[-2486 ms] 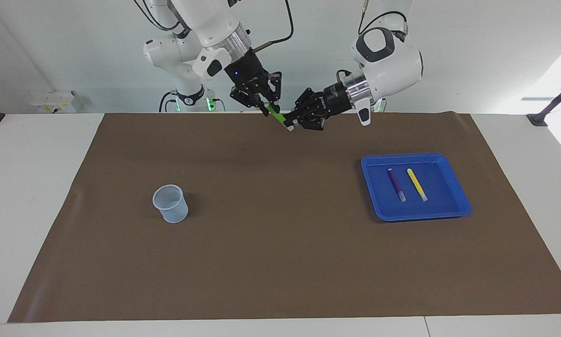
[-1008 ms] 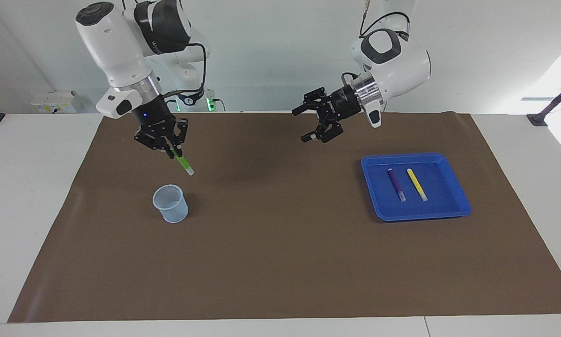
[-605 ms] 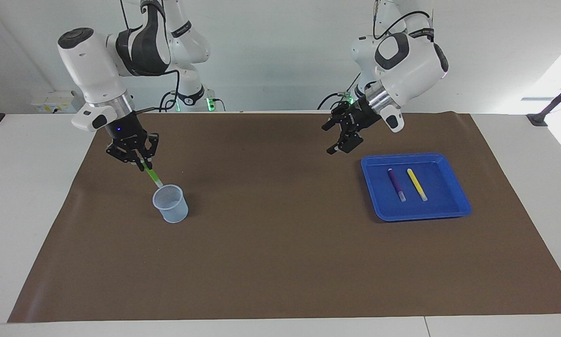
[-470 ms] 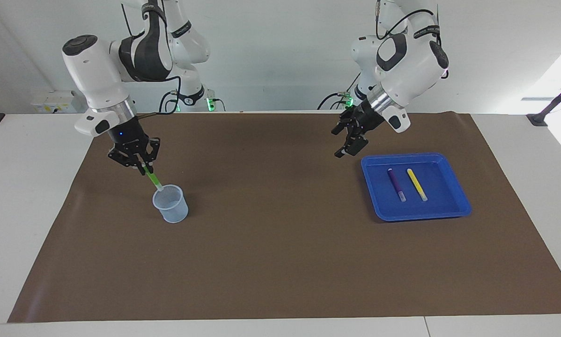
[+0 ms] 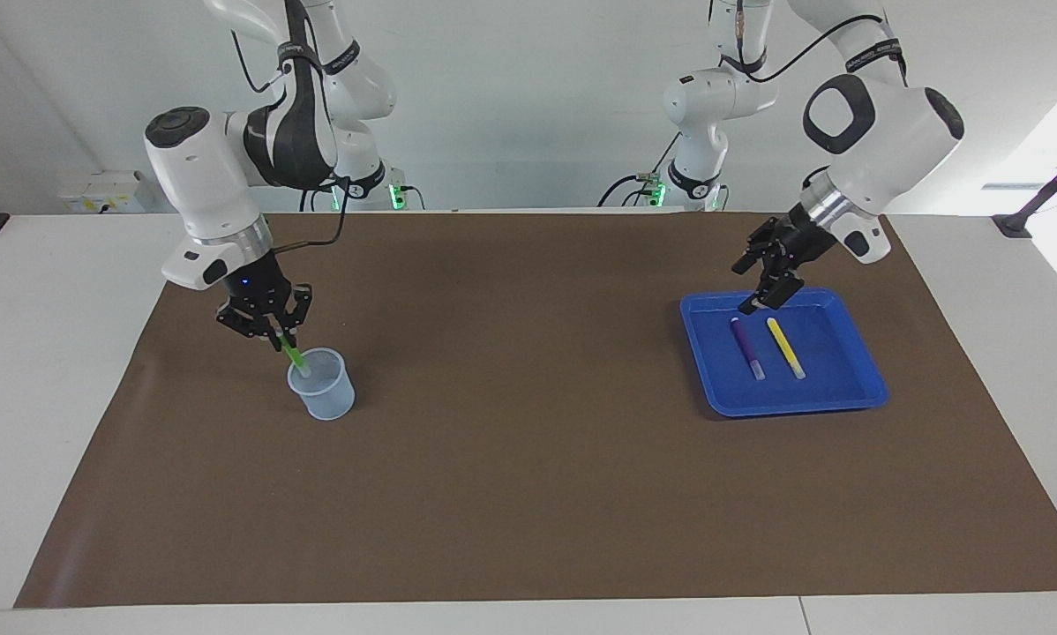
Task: Transfer and insert pens with both arms
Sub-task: 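Carry the green pen to the cup with the right gripper and insert it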
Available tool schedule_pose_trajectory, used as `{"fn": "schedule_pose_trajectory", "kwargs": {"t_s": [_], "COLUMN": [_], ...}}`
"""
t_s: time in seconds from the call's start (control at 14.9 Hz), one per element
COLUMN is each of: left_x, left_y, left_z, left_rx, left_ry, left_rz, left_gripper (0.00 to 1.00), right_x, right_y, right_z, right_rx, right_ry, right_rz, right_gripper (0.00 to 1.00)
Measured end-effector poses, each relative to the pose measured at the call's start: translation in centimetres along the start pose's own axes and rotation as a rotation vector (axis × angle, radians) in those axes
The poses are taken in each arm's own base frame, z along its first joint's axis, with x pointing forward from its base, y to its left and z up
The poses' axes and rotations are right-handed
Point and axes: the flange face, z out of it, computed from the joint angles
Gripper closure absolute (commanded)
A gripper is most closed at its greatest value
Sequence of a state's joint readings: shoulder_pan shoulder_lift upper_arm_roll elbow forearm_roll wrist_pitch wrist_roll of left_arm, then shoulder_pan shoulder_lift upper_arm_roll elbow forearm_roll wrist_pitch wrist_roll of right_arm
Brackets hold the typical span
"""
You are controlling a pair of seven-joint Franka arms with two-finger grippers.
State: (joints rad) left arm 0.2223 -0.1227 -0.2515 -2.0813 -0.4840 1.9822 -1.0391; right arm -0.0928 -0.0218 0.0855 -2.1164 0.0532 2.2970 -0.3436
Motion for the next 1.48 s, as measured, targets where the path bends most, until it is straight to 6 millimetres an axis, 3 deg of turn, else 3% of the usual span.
{"fn": "schedule_pose_trajectory", "kwargs": {"t_s": [0.2,0.4,0.6,1.07,1.21,1.28,1.34,1.48], "left_x": [2.9,5.8,8.8,13.1,13.8,14.0,14.1,14.1], "left_y": [-1.0,-1.6,-1.6,-1.6,-1.9,-2.2,-2.5,-2.8], "left_z": [-0.8,0.3,2.8,9.0,10.9,11.7,12.4,13.1], "left_rx": [0.032,0.087,0.185,0.344,0.367,0.384,0.398,0.406], "left_ry": [0.063,0.097,0.157,0.199,0.190,0.187,0.185,0.181], "left_rz": [0.217,0.427,0.634,1.003,1.037,1.052,1.065,1.072], "left_gripper": [0.00,0.00,0.00,0.01,0.09,0.15,0.21,0.23], "right_x": [-0.3,0.1,0.3,0.0,-0.1,-0.2,-0.2,-0.2], "right_y": [0.0,-0.6,-0.9,-0.9,-1.0,-1.0,-1.0,-1.0], "right_z": [1.5,2.8,3.9,4.6,4.8,4.9,4.9,4.9], "right_rx": [0.005,0.007,0.008,0.013,0.014,0.014,0.015,0.015], "right_ry": [-0.022,-0.020,-0.017,-0.030,-0.035,-0.036,-0.036,-0.037], "right_rz": [-0.003,-0.016,-0.022,-0.021,-0.021,-0.021,-0.020,-0.020], "right_gripper": [1.00,1.00,1.00,1.00,1.00,0.78,0.47,0.18]}}
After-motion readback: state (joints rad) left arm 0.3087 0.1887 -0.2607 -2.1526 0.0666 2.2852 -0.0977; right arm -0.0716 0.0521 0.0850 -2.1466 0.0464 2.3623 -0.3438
